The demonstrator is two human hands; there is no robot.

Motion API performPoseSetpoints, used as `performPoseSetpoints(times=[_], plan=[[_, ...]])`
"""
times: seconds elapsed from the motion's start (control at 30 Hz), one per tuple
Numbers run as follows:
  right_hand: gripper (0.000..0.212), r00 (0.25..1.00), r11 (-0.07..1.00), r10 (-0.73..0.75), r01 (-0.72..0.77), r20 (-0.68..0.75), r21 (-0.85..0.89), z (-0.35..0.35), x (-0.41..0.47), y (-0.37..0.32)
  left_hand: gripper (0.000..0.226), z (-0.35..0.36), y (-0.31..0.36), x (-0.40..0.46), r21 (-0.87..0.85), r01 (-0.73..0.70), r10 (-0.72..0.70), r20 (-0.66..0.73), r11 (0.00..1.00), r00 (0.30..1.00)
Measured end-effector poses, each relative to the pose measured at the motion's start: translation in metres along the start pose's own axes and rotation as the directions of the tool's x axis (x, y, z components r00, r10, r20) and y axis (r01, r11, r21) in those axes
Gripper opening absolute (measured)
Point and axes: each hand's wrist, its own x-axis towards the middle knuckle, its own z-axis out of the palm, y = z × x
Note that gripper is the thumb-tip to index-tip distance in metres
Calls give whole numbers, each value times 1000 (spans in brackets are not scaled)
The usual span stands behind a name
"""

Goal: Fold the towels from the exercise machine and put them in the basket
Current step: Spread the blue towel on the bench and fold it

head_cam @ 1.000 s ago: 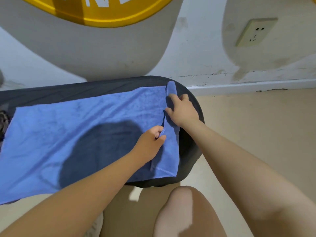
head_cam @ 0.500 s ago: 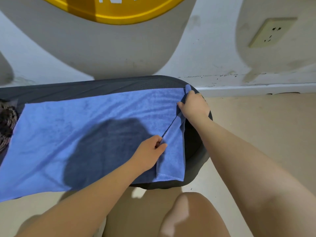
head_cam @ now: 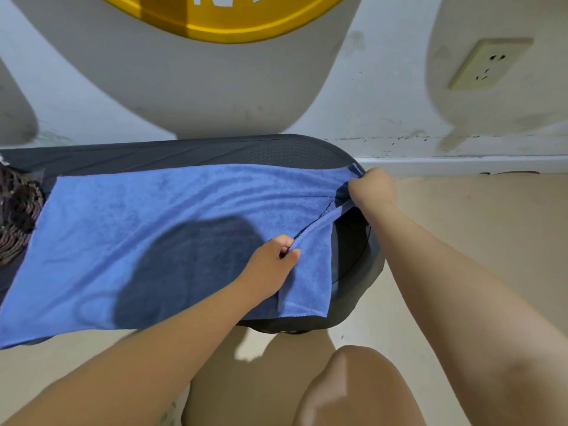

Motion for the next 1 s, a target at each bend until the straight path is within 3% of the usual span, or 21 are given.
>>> performPoseSetpoints(times=[0.03,0.1,0.17,0.2,0.37,0.47,0.63,0.83,1.0], plan=[[24,998,985,52,-55,22,166,-1,1,2,29,2,1,-5,-19,-17,17,-13,1000,1000],[27,984,834,154,-176,86,524,-7,-1,5,27,4,8,-14,-74,-36,36,-2,997,999],[30,972,671,182,-233,149,704,-18,-3,7,25,6,20,-21,-143,-48,54,41,989,998],[31,977,653,165,-212,137,727,-24,-5,9,24,8,28,-24,-179,-43,56,68,983,996],[34,989,740,110,-14,-101,673,-74,-11,9,20,26,70,-36,-388,2,107,261,922,959],[39,989,722,74,36,-129,691,-94,-18,-9,13,27,85,-40,-433,45,110,326,900,939],[40,997,670,-72,45,5,741,-49,-42,-60,16,-26,51,-46,-289,-10,65,182,957,981],[46,947,707,-294,125,128,696,43,-83,-140,13,-108,-30,-70,-182,64,-83,-95,981,992],[35,918,763,-383,252,102,596,117,-116,-192,25,-155,-77,-93,-54,-57,39,-279,997,960]])
